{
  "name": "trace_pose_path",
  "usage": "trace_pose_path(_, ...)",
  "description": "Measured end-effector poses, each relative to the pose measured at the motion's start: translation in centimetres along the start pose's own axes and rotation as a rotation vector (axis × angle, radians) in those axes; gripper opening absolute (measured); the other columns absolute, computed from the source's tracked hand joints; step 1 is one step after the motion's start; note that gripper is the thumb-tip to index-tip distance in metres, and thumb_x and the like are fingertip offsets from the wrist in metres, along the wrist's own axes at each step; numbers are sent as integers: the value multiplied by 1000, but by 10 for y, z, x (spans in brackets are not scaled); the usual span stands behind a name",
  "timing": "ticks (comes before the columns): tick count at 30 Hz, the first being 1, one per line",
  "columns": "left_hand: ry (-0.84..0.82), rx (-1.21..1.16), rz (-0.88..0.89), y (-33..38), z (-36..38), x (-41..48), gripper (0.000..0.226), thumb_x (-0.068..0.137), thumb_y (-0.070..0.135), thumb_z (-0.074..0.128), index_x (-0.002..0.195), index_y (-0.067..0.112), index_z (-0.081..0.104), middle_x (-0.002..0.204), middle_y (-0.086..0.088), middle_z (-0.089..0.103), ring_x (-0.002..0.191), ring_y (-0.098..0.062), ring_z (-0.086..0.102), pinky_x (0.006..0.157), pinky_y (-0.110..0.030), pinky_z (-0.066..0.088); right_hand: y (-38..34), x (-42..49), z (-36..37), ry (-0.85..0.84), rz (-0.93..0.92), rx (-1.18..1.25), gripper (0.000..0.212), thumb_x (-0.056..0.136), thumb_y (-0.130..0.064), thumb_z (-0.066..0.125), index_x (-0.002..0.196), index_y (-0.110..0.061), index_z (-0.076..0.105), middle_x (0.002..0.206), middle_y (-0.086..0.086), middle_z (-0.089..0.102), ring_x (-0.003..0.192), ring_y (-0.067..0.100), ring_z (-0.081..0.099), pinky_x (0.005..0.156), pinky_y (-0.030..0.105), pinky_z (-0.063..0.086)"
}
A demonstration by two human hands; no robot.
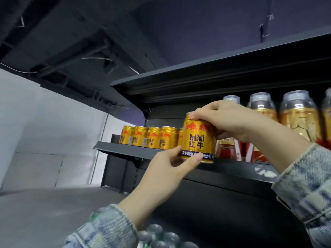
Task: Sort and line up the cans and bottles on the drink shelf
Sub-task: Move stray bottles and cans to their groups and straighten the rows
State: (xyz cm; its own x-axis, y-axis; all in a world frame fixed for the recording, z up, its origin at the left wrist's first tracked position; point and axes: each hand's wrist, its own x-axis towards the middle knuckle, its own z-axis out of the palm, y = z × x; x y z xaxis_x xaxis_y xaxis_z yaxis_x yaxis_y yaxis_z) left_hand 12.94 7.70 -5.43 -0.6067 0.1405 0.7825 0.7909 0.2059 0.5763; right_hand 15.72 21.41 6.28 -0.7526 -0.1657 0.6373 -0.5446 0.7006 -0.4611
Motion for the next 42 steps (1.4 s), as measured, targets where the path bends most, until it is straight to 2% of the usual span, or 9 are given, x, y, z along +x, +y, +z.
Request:
trace_pose_path(5,-80,15,87,-49,-45,42,54,79,55,50,125,29,60,108,24,68,101,18,55,75,2,40,-6,55,36,68,36,21,25,82,-45,62,92,-23,61,96,4,62,92,21,61,82,40,53)
trace_pose_path(8,-110,-25,130,-70,-67,68,51,85,44,55,132,26,52,98,34,60,87,32,50,68,8,36,-10,80,51,107,47,-13,26,82,-47,62,93,-25,58,95,3,61,91,20,60,78,36,53)
trace_pose_path(13,-236,-57,216,-97,-85,103,20,84,42,58,104,46,57,64,46,57,75,34,50,61,9,35,-18,95,66,230,125,-93,31,79,-50,63,97,-25,59,96,3,62,89,20,61,70,30,53)
trace_pose_path(16,-328,-97,255,-103,-88,116,9,83,45,56,81,52,51,59,51,51,72,36,47,63,11,33,-22,97,73,298,197,-98,27,79,-48,64,92,-26,57,97,4,63,90,21,62,71,31,53)
trace_pose_path(20,-349,-156,279,-110,-106,126,9,79,51,54,85,47,60,73,39,65,78,24,57,64,6,39,-29,109,88,387,238,-62,27,78,-47,64,90,-24,57,94,5,62,87,22,63,68,31,53)
trace_pose_path(24,-250,-185,272,-118,-136,135,35,82,53,54,93,26,74,80,10,75,70,6,64,65,-4,46,-46,135,117,372,193,-26,36,77,-51,64,99,-22,61,94,6,67,85,23,67,70,33,56)
trace_pose_path(28,-171,-178,191,-131,-177,150,54,65,71,47,86,29,75,84,11,75,82,-2,69,87,-29,53,-68,163,153,340,126,48,28,78,-48,64,85,-21,59,79,1,68,65,13,68,57,24,56)
trace_pose_path(34,-129,-177,126,-167,-247,181,58,65,73,59,85,20,72,80,0,76,81,-18,72,91,-45,52,-101,212,219,254,94,137,42,78,-45,66,103,-13,57,92,7,68,78,19,69,63,29,59)
trace_pose_path(42,-238,-167,101,-239,-303,218,53,61,63,59,95,24,68,86,6,76,81,-9,72,85,-30,53,-105,280,283,102,93,-27,42,85,-42,62,114,-11,62,108,9,65,99,24,64,84,38,56)
